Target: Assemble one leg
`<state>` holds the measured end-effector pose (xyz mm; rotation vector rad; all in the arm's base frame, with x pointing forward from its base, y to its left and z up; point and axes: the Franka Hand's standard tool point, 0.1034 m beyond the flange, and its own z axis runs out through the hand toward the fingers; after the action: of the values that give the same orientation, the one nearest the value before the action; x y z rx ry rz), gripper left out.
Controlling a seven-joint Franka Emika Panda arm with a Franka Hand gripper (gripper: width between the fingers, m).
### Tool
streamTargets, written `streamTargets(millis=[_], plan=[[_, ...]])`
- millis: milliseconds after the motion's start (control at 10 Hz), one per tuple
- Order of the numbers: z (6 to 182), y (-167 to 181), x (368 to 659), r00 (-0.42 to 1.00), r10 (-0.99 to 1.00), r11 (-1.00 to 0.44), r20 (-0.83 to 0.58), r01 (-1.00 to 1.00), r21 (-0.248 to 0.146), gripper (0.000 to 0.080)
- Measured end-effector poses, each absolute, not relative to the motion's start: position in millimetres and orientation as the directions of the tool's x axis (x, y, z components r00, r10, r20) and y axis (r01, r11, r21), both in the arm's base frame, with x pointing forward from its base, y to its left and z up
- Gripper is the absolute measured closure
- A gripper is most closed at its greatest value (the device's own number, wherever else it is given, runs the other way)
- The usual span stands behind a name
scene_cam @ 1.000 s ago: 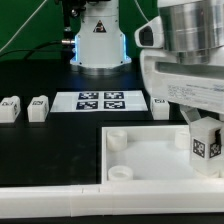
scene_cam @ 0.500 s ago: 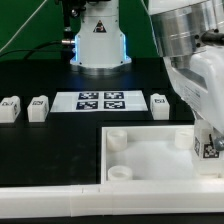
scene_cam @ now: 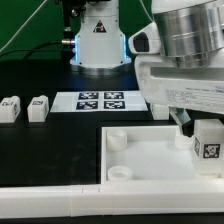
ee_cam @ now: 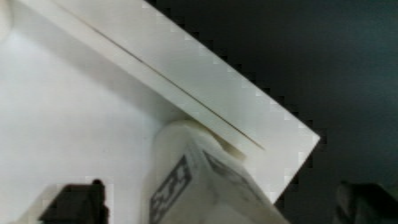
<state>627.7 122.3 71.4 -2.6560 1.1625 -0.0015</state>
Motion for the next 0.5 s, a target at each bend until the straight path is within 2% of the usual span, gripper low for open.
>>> streamTargets(millis=[200,300,500], plan=[[71.2,120.8,627.8,0.823,-0.567,-0.795,-0.044,-0.560,-0.231,0.0150],[71.8,120.5,628.5,0.890,-0.455,-0.868,-0.009,-0.446,-0.217,0.0150],[76.3,119.8,637.0,0.986,-0.142,-0.981,0.084,-0.129,-0.145,0.0150]])
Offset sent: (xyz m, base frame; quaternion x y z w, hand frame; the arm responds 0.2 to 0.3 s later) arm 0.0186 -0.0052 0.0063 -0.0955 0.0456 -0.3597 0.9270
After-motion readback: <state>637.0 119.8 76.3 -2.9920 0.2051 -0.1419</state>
